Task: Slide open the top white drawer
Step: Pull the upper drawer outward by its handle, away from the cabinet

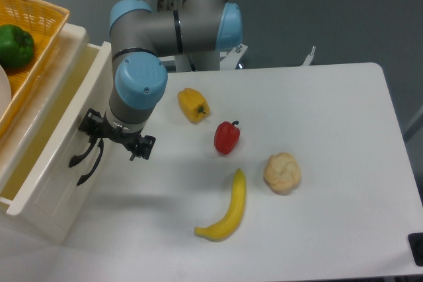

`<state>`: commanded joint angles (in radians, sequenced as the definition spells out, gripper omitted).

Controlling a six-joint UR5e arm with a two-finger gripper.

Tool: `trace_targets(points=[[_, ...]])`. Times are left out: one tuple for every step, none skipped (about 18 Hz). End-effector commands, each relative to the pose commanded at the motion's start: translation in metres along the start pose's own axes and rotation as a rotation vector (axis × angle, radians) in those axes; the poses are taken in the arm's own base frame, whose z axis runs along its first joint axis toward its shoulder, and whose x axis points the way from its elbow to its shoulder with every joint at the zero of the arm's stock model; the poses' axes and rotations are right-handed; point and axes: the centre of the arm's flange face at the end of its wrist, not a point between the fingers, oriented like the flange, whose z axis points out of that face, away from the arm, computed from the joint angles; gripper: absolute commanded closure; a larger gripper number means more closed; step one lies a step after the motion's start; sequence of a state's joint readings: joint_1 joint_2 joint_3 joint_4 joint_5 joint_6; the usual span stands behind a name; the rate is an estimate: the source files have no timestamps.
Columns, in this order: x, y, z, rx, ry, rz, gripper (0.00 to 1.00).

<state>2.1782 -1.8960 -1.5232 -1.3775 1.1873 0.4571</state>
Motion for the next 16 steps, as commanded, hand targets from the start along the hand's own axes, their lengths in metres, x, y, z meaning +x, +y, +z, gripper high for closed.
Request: trace_targets(points=[[0.0, 0.0, 0.0, 0.0, 0.0, 0.0, 0.0], [-0.001, 0.0, 0.0, 0.001, 0.0, -0.001, 0.0], [-0.001, 0.0, 0.0, 0.001, 0.0, -0.001, 0.0], [-0.004, 0.001, -0.003, 0.004, -0.001, -0.006, 0.0], [-0.005, 0.001, -0.003, 0.005, -0.001, -0.008, 0.0], [-0.006, 0.001, -0.005, 0.008, -0.003, -0.01, 0.0], [-0.007, 0.001, -0.006, 0.009, -0.003, -0.011, 0.0], [-0.008, 0.001, -0.006, 0.01, -0.003, -0.012, 0.0], [-0.009, 0.001, -0.007, 0.011, -0.004, -0.013, 0.0], [-0.013, 0.001, -0.01, 0.014, -0.005, -0.02, 0.0], [-0.015, 0.002, -0.012, 0.017, -0.006, -0.024, 0.0], [-0.016, 0.002, -0.013, 0.019, -0.007, -0.023, 0.0], [-0.016, 0.002, -0.012, 0.018, -0.006, -0.025, 0.0], [-0.018, 0.002, -0.014, 0.021, -0.007, -0.028, 0.0], [-0.02, 0.002, -0.014, 0.02, -0.007, -0.03, 0.0], [-0.021, 0.002, -0.014, 0.021, -0.007, -0.031, 0.0]])
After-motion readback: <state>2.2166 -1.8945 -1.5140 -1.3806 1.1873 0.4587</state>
